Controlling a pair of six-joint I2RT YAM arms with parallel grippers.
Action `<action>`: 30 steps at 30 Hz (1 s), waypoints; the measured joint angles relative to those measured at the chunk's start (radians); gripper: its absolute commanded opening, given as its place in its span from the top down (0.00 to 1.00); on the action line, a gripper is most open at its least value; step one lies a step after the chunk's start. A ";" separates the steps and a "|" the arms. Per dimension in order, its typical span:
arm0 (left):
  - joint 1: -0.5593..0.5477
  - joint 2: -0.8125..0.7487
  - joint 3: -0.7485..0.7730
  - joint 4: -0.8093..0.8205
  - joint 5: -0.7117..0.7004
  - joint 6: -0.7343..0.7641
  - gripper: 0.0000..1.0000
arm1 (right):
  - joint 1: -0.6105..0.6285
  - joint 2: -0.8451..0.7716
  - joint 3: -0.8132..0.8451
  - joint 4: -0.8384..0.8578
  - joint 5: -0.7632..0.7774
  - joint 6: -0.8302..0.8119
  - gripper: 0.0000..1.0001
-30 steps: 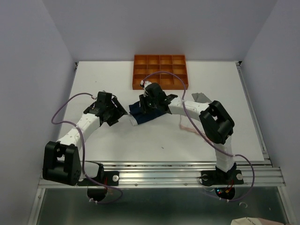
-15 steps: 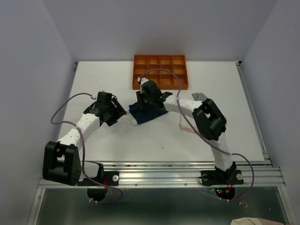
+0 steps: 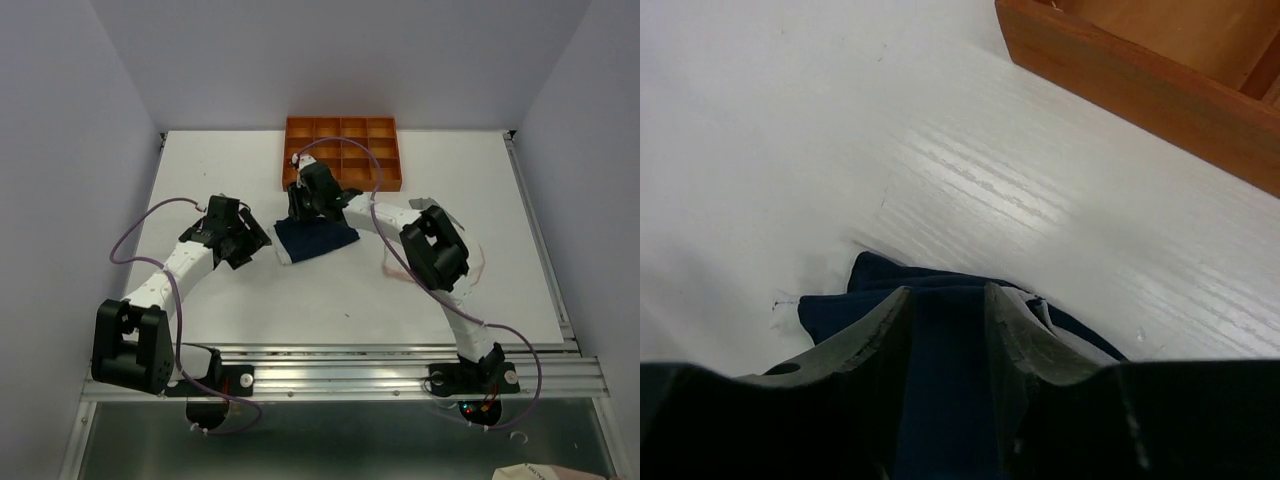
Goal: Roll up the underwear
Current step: Fold the underwear
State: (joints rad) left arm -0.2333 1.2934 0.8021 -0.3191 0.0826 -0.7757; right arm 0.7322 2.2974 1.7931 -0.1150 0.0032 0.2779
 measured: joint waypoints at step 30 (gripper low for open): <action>-0.165 0.472 0.218 0.192 0.102 0.010 0.63 | -0.190 -0.383 -0.603 0.024 -0.030 0.148 0.80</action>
State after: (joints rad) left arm -0.3985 1.7653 1.0199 -0.1272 0.1848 -0.7662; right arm 0.5419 1.9144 1.1900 -0.0906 -0.0265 0.4263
